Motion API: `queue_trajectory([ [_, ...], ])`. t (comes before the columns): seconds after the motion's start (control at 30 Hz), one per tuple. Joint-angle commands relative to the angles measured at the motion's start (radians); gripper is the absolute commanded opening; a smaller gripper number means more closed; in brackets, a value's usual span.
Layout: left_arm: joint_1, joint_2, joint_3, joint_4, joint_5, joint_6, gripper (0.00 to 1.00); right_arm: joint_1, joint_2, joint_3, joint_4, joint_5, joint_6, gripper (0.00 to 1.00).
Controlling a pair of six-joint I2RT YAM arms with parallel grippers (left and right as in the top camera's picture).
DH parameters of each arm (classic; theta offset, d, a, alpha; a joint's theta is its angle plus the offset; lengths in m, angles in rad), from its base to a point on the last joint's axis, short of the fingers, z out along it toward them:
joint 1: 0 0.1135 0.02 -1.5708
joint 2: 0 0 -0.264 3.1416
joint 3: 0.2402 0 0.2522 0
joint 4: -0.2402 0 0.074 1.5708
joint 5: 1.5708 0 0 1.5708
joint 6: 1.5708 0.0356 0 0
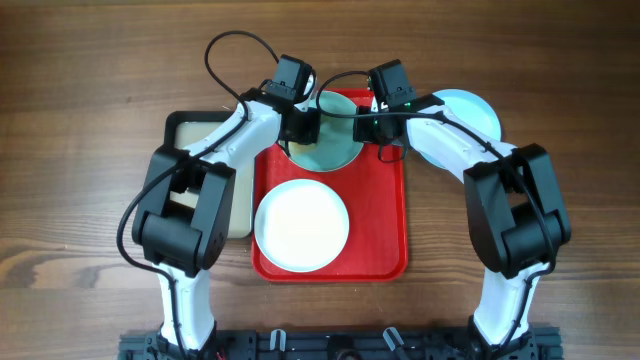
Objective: Clean dirty plates on tray and stack at the side
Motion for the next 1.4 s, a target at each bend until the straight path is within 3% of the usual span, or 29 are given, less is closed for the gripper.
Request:
queue_trajectory([
  [0.0,-0.038,0.052,-0.016,-0.018,0.137,-0.014,0.04,-0.002,-0.010,-0.006,0.005,0.006,-0.002,0.04],
  [0.3,-0.038,0.052,-0.016,0.004,0.323,-0.080,0.04,-0.002,-0.010,-0.006,0.005,0.006,-0.002,0.04],
  [0.47,-0.035,0.037,-0.011,0.021,0.318,-0.099,0.04,-0.002,-0.010,-0.006,0.004,0.006,-0.003,0.04],
  [0.67,-0.033,-0.204,0.014,0.023,-0.115,-0.076,0.04,-0.002,-0.010,-0.006,0.003,0.006,-0.003,0.04],
  [0.73,-0.032,-0.246,0.014,0.022,-0.187,-0.072,0.04,-0.002,-0.010,-0.006,0.004,0.006,-0.002,0.04],
  [1.03,-0.013,-0.162,0.012,-0.010,-0.241,-0.031,0.04,-0.002,-0.010,-0.006,0.002,0.006,-0.003,0.04],
  [1.37,0.014,0.005,0.006,-0.024,-0.195,-0.031,0.04,-0.002,-0.010,-0.006,0.006,0.007,-0.003,0.04],
])
